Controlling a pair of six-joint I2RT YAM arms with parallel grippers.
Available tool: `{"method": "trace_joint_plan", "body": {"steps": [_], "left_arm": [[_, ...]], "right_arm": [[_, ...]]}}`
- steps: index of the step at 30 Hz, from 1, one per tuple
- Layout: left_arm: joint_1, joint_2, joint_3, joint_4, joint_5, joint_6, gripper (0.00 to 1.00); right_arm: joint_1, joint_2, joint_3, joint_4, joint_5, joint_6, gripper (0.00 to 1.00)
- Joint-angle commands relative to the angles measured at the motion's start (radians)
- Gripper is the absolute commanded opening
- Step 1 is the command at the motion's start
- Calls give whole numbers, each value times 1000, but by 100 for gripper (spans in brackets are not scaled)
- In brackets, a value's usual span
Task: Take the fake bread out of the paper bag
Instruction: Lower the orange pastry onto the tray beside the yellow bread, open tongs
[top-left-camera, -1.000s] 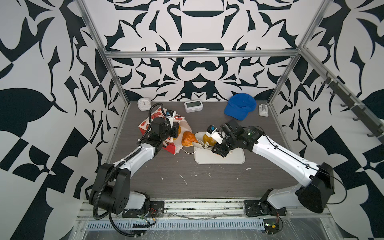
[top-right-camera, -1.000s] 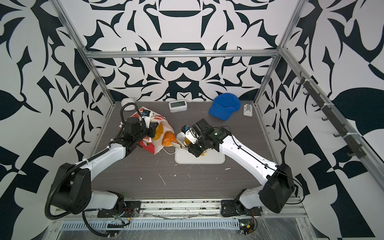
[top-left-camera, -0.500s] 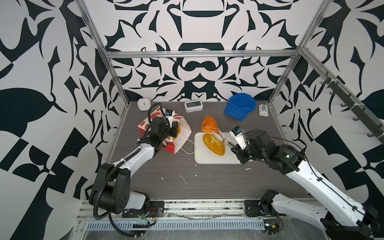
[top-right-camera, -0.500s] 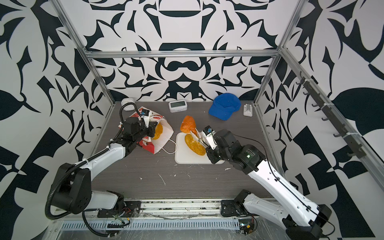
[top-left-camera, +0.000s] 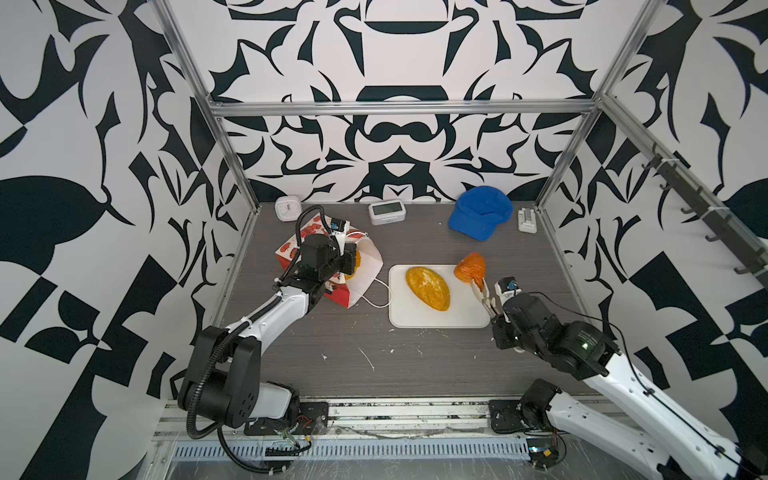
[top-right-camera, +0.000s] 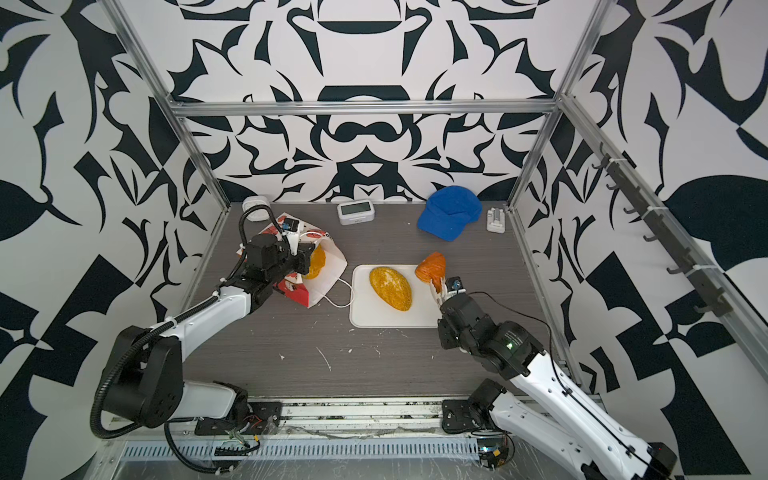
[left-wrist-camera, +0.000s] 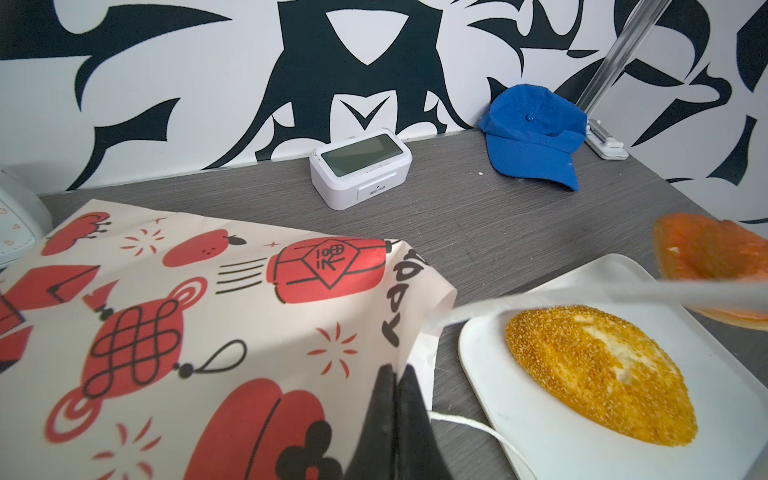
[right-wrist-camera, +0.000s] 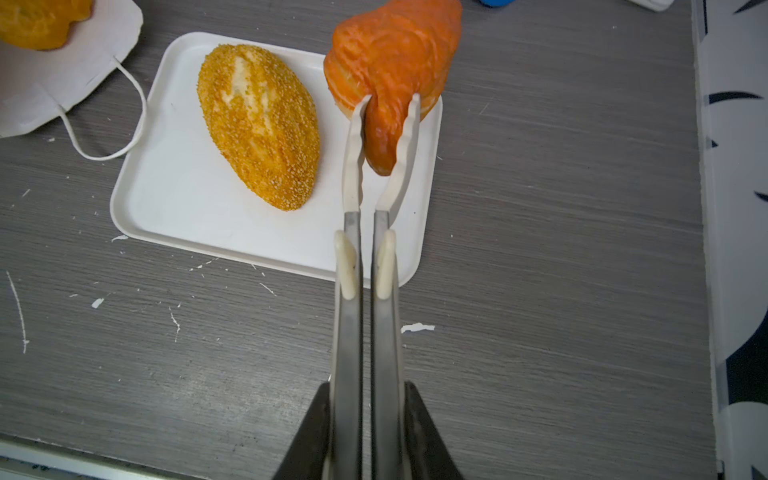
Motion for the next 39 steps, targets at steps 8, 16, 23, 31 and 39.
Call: {"method": "trace_joint_plan", "body": {"steps": [8,16,23,31,39], "left_arm": [[8,8,-4,26,22,-19,0],[8,18,-5,40,30,-25,0],[8,25,-1,41,34,-26,0],[8,40,3,53,38,-28,0],[8,42,4,54,38,-29,0]], "right_arm": [[4,-22,-88,115,-7,106,0],[3,29,-157,234,-52,106,0],[3,56,-201,250,-55,135,0],[3,49,-188,161,-64,189,20],[3,44,-163,156,-70,202,39]]}}
